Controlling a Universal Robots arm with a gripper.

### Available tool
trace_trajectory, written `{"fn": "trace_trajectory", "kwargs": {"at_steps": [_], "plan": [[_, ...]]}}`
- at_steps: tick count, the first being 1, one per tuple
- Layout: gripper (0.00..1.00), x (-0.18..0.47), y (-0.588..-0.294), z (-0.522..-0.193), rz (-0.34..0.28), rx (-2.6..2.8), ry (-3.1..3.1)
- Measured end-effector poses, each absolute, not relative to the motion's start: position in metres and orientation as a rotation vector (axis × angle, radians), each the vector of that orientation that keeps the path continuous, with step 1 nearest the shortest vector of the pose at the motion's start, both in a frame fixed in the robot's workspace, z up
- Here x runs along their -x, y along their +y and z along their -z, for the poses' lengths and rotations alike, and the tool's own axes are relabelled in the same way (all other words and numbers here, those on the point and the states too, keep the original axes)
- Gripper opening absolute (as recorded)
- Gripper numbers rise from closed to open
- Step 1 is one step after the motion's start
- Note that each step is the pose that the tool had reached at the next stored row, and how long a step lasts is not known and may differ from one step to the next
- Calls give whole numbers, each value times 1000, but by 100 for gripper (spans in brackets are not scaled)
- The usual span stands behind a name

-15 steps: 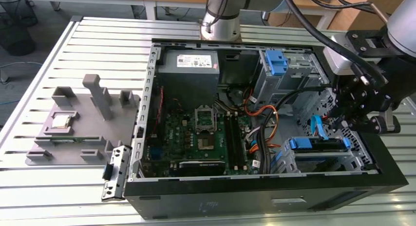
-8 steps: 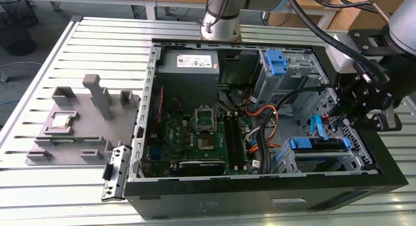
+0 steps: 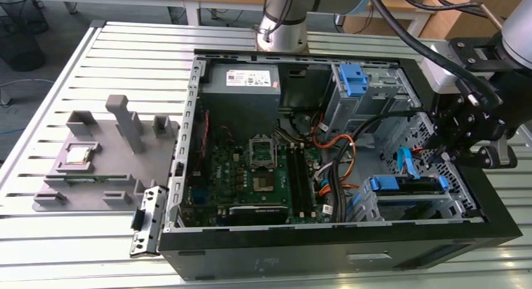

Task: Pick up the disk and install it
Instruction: 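Insert the first disk wire, then insert the second disk wire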

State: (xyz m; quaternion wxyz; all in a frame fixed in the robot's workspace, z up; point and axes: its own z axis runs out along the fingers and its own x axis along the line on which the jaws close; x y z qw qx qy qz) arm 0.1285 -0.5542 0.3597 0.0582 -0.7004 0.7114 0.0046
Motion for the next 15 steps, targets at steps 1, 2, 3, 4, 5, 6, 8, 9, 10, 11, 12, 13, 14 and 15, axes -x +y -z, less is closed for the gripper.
{"fn": "trace_trajectory", "kwargs": {"at_steps": [1, 2, 3, 4, 5, 6, 8, 9, 10, 11, 12, 13, 14, 15], "plan": [[29, -129, -554, -359, -16, 2123, 2156], [29, -129, -554, -359, -27, 2128, 2162], [29, -131, -554, -359, -40, 2133, 2169], [29, -132, -554, -358, -53, 2139, 2176], [29, -133, -554, -358, -65, 2144, 2182], [29, -133, -554, -358, -67, 2145, 2183], [29, -133, -554, -358, -67, 2145, 2183], [29, -133, -555, -358, -67, 2145, 2183], [29, -133, -555, -358, -67, 2145, 2183], [29, -133, -555, -358, -67, 2145, 2183], [29, -133, -555, -358, -67, 2145, 2183], [29, -133, -555, -358, -67, 2145, 2183], [29, -133, -555, -358, -67, 2145, 2183], [29, -133, -555, -358, -67, 2145, 2183]]}}
